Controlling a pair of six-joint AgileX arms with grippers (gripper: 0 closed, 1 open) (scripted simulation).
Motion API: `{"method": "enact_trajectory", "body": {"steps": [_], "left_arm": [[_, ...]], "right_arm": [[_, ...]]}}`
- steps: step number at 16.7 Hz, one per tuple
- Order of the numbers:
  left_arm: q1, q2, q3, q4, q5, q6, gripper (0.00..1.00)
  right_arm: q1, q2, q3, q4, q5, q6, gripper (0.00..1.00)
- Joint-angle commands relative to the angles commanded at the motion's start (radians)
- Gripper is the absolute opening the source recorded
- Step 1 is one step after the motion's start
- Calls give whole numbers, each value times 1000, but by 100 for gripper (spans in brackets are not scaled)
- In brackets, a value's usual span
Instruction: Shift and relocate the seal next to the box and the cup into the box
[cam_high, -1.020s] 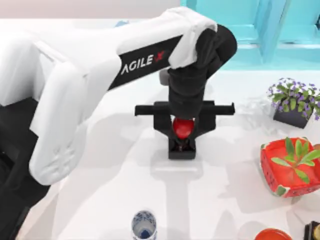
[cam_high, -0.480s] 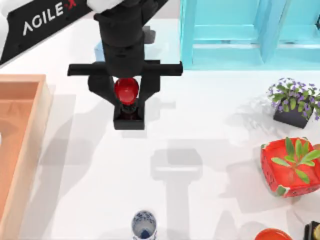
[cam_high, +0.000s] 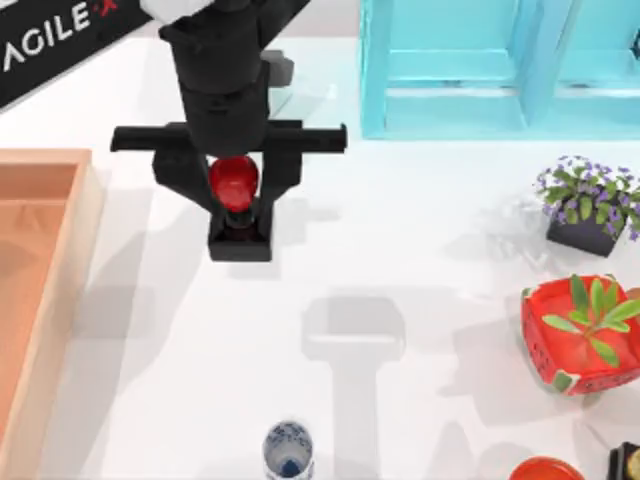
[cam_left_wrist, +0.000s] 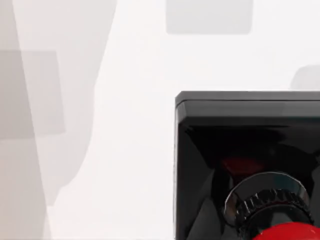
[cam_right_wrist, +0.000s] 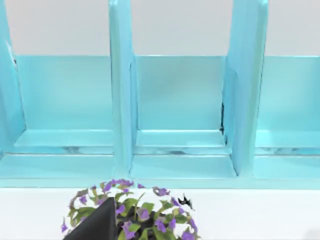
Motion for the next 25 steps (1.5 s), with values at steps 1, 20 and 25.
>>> {"method": "enact_trajectory", "body": {"steps": [1,20,25], "left_arm": [[9,-40,-41,5,-1,8,0],[102,-450,-604,136,-5,86,0],[107,-435,-742,289,-4,89,0]], "right_arm": [[0,0,0,0,0,0,100],[0,0,0,0,0,0,100],[0,0,0,0,0,0,100]]}}
